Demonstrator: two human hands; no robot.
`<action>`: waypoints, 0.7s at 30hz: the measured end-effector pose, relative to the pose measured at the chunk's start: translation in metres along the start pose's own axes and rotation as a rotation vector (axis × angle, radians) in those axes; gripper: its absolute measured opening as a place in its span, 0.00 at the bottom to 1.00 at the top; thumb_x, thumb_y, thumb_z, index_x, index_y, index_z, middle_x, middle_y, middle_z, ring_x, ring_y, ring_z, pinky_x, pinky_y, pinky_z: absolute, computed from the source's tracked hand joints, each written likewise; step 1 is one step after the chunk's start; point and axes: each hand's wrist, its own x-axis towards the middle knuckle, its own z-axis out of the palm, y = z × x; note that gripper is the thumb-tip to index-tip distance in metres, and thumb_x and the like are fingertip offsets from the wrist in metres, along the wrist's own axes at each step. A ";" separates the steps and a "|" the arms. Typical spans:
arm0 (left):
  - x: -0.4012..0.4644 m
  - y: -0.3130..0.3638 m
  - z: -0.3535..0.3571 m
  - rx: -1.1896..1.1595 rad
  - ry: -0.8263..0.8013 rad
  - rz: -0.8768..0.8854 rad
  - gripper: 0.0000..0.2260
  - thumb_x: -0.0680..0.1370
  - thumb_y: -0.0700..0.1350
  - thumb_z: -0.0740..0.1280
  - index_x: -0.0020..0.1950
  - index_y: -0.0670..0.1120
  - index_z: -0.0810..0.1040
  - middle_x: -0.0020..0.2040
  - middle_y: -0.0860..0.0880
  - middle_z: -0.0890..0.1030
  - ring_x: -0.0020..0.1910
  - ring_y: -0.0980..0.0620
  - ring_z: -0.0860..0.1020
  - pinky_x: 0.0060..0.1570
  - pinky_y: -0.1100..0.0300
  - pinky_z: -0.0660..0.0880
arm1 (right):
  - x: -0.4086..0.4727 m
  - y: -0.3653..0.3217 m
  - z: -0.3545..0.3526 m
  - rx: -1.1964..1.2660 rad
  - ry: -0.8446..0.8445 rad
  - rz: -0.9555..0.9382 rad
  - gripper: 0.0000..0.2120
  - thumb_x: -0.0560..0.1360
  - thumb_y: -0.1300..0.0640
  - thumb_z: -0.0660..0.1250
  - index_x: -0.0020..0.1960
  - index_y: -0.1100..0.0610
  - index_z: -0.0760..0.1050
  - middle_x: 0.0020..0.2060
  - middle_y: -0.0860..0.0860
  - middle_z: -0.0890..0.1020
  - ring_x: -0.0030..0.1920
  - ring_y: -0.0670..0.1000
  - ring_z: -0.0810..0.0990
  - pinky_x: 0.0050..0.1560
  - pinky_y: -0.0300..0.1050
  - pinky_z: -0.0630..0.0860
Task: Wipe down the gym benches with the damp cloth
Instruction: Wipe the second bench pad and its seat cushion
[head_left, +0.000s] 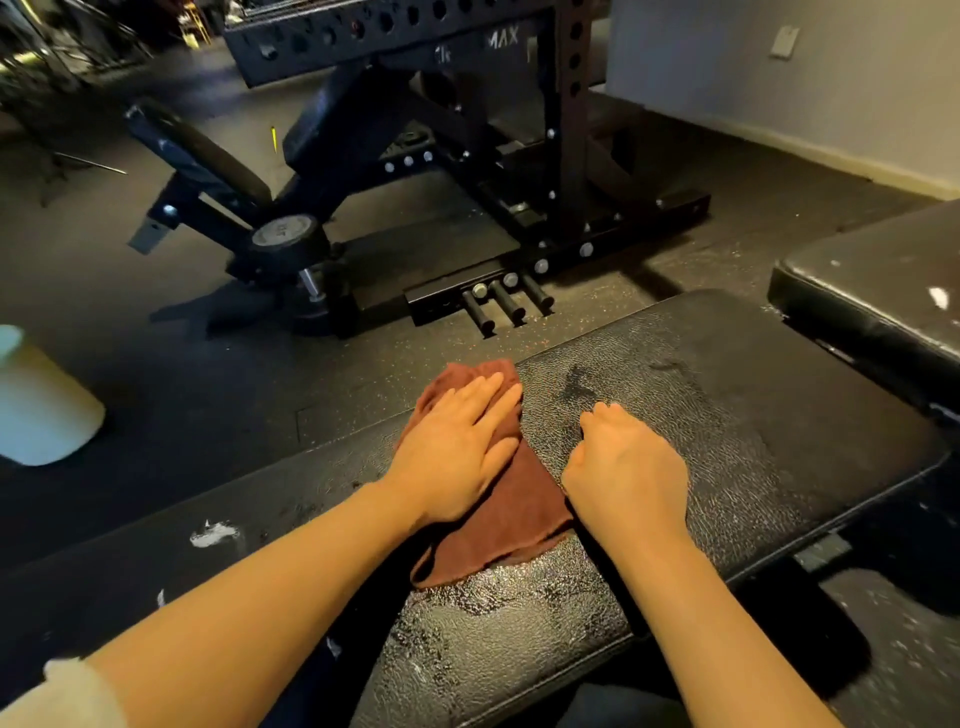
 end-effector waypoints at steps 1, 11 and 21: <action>0.004 -0.005 0.001 -0.007 0.015 -0.043 0.34 0.75 0.64 0.37 0.79 0.51 0.51 0.79 0.49 0.52 0.78 0.50 0.51 0.76 0.52 0.49 | -0.002 0.004 0.003 0.010 0.016 -0.044 0.15 0.79 0.59 0.58 0.64 0.58 0.74 0.66 0.50 0.74 0.69 0.50 0.70 0.62 0.41 0.67; -0.052 0.018 0.006 -0.011 0.025 -0.024 0.33 0.76 0.67 0.35 0.78 0.55 0.47 0.79 0.52 0.50 0.78 0.52 0.48 0.75 0.56 0.41 | -0.023 0.014 0.020 -0.007 0.129 -0.287 0.11 0.66 0.68 0.70 0.47 0.63 0.83 0.51 0.58 0.84 0.61 0.55 0.79 0.67 0.43 0.64; -0.022 0.001 0.004 -0.004 0.016 -0.253 0.27 0.82 0.61 0.47 0.79 0.53 0.50 0.80 0.50 0.49 0.78 0.49 0.48 0.76 0.49 0.45 | -0.036 0.022 0.034 0.030 0.244 -0.420 0.20 0.62 0.71 0.75 0.53 0.65 0.81 0.52 0.59 0.84 0.55 0.58 0.83 0.63 0.56 0.66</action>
